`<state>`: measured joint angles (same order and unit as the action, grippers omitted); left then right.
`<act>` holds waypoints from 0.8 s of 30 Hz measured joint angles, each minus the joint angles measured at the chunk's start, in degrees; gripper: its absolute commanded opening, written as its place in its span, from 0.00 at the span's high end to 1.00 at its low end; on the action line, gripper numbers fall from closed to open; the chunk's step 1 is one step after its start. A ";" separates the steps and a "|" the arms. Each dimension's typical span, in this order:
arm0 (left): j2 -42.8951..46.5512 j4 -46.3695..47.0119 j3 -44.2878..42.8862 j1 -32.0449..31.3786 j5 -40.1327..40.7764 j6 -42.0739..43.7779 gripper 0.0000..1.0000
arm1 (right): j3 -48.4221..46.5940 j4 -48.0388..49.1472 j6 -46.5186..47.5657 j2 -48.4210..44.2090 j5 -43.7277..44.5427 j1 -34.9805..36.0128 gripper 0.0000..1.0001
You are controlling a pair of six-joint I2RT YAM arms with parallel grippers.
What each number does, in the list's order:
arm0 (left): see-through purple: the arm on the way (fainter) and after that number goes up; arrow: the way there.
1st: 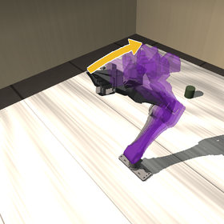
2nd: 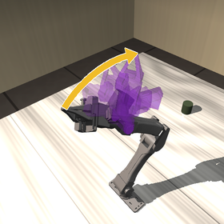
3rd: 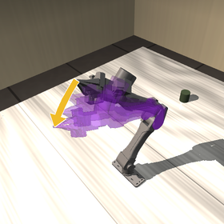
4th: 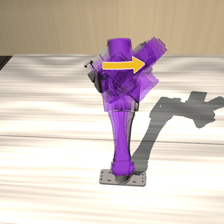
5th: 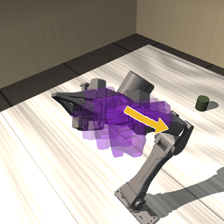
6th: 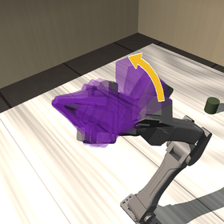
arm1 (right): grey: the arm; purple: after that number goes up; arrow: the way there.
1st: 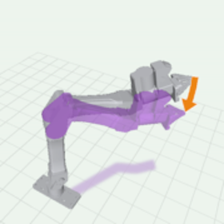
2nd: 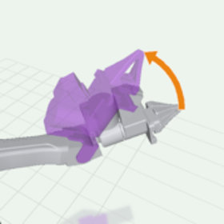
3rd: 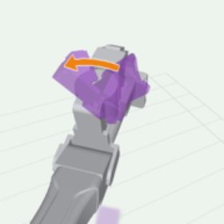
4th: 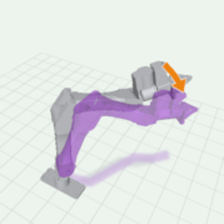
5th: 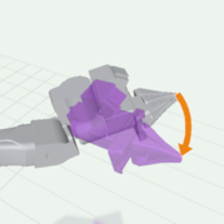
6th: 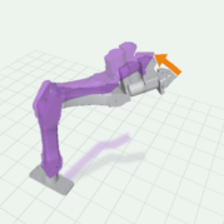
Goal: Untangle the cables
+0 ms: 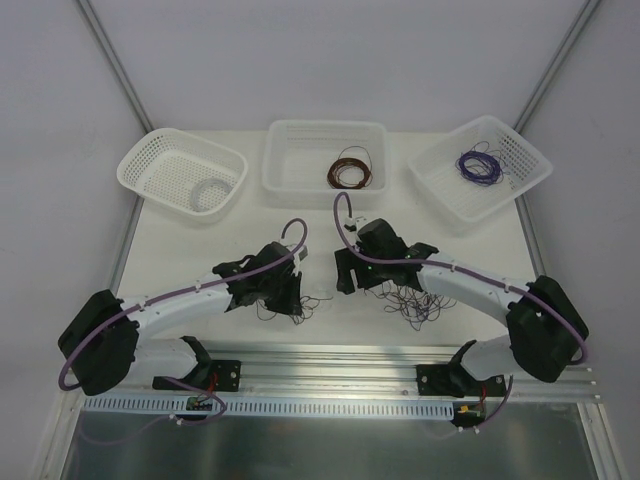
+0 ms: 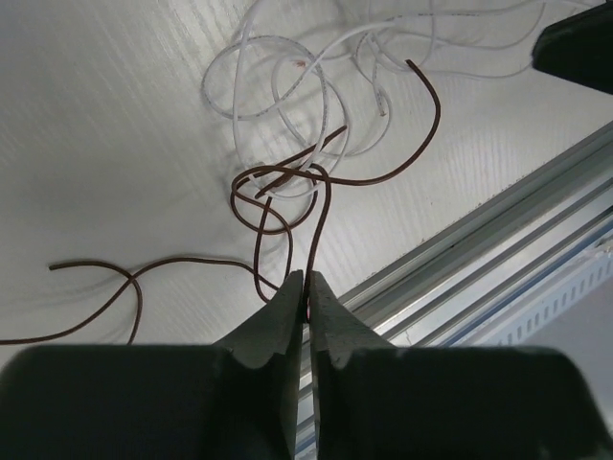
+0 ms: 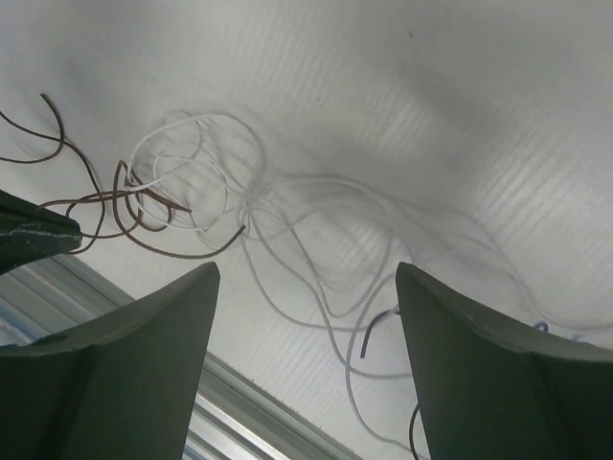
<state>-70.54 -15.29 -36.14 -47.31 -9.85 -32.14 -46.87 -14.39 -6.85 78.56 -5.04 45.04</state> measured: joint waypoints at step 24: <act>15.54 -5.86 -0.09 7.23 7.67 -2.03 1.00 | -7.89 -8.61 9.70 16.35 1.81 4.76 0.83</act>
<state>-55.00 -21.15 -36.23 -40.07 -2.17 -34.17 -54.76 -23.00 2.85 94.91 -3.22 49.80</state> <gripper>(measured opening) 0.009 0.286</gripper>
